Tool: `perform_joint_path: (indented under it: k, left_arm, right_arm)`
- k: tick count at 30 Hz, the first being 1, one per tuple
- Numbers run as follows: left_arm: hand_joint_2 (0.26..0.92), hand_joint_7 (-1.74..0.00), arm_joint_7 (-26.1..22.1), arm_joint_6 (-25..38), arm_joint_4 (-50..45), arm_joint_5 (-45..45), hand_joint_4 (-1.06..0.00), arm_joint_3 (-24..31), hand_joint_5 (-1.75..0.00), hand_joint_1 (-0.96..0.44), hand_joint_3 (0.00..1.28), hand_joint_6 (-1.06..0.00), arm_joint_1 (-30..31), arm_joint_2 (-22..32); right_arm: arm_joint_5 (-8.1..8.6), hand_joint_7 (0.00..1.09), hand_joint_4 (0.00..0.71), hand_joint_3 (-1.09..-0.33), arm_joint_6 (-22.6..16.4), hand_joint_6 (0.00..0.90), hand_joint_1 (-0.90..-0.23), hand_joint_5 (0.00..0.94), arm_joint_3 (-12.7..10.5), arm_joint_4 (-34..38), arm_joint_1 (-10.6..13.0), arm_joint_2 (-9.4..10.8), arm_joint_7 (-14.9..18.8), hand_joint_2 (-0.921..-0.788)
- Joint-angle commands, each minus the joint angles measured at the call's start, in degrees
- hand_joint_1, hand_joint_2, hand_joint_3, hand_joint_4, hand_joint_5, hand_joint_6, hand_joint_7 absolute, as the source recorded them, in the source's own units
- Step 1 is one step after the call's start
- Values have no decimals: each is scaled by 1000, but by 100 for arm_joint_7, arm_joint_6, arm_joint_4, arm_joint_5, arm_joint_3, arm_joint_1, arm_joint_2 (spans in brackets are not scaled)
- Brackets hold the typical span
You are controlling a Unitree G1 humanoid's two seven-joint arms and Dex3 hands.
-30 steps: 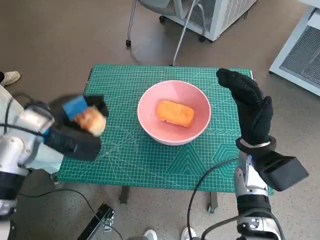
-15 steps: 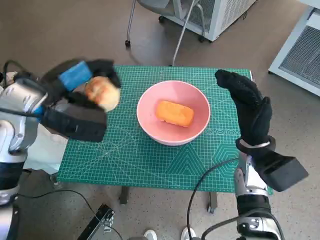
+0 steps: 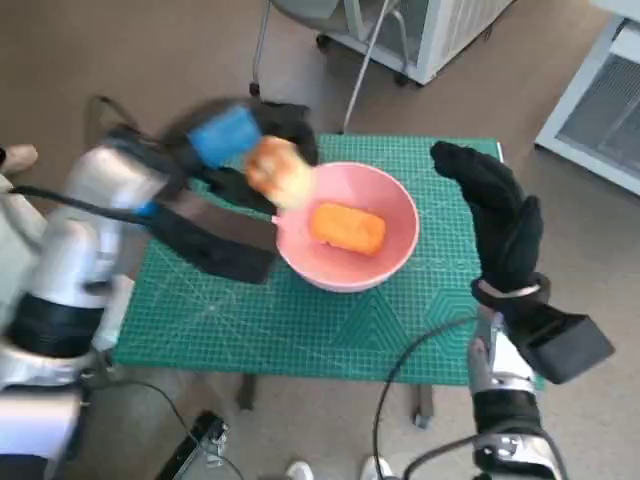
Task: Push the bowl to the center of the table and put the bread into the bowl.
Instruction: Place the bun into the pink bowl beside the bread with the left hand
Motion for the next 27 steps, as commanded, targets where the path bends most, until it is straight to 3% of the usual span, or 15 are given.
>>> perform_joint_path:
  k: [1, 5, 9, 15, 16, 17, 19, 23, 24, 26, 27]
  left_arm:
    - [920, -1123, 255, -188, 448, 159, -561, -326, -1312, 1, 106, -664, -206, -300]
    - [920, -1206, 563, -480, 855, 350, -516, -643, -1309, 1, 139, -631, -278, -482]
    - [921, -1175, 819, -683, 1150, 572, -492, -914, -1378, 1, 158, -615, -340, -579]
    - [921, -1368, 1201, -942, 1452, 791, -372, -1163, -1491, -1, 293, -427, -336, -608]
    - [921, -1432, 1220, -949, 1485, 811, -326, -1189, -1221, -124, 311, -407, -334, -617]
    - [921, -1452, 1221, -953, 1502, 815, -330, -1208, -1085, -168, 316, -402, -322, -624]
    - [921, -1506, 1231, -982, 1517, 816, -358, -1229, -652, -272, 330, -385, -301, -621]
    - [921, -1532, 1299, -1096, 1537, 864, -389, -1285, -315, -329, 335, -379, -283, -555]
    - [909, -1376, 1316, -1118, 1548, 877, -389, -1298, -287, -283, 314, -360, -284, -542]
    - [915, -770, 1328, -1157, 1552, 889, -416, -1312, -159, -151, 205, -431, -281, -508]
    - [916, -667, 1329, -1183, 1555, 885, -423, -1310, -133, -130, 189, -450, -273, -480]
  right_arm:
    - [-10, 869, 496, -575, -8, 212, -417, 5, -12, 45, 52, 3, 6, -913]
    - [-28, 868, 496, -568, -11, 213, -417, 5, -18, 5, 84, 1, -28, -918]
    - [-23, 865, 497, -560, -17, 215, -424, 5, -40, 1, 112, -16, -40, -920]
    - [-60, 857, 498, -556, -13, 220, -423, 6, -75, -50, 158, -52, -102, -921]
    - [-69, 855, 497, -556, -9, 221, -422, 5, -79, -69, 165, -58, -117, -921]
    - [-78, 854, 497, -556, -6, 221, -421, 5, -82, -95, 175, -64, -135, -921]
    - [-90, 850, 495, -557, -1, 223, -421, 4, -82, -130, 188, -71, -165, -921]
    - [-101, 842, 494, -557, 15, 224, -422, 3, -78, -182, 205, -68, -226, -921]
    - [-103, 841, 494, -557, 19, 224, -422, 3, -77, -190, 206, -65, -239, -921]
    - [-107, 838, 495, -557, 18, 225, -422, 4, -76, -195, 208, -62, -261, -921]
    - [-110, 837, 496, -557, 22, 226, -422, 4, -75, -191, 202, -55, -279, -921]
